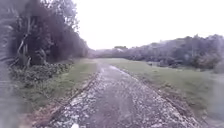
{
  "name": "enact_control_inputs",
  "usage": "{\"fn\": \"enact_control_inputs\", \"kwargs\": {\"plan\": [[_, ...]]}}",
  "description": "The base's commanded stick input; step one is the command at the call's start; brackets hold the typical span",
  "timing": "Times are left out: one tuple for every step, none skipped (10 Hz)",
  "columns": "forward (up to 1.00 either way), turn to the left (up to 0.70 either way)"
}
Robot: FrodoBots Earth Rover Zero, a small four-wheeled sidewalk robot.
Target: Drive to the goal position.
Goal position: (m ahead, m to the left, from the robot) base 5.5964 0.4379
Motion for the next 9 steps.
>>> {"fn": "enact_control_inputs", "kwargs": {"plan": [[0.70, -0.24], [0.70, -0.35], [0.70, -0.35], [0.70, -0.35], [0.70, -0.19], [0.70, -0.04], [0.70, 0.00], [0.70, 0.00], [0.70, 0.00]]}}
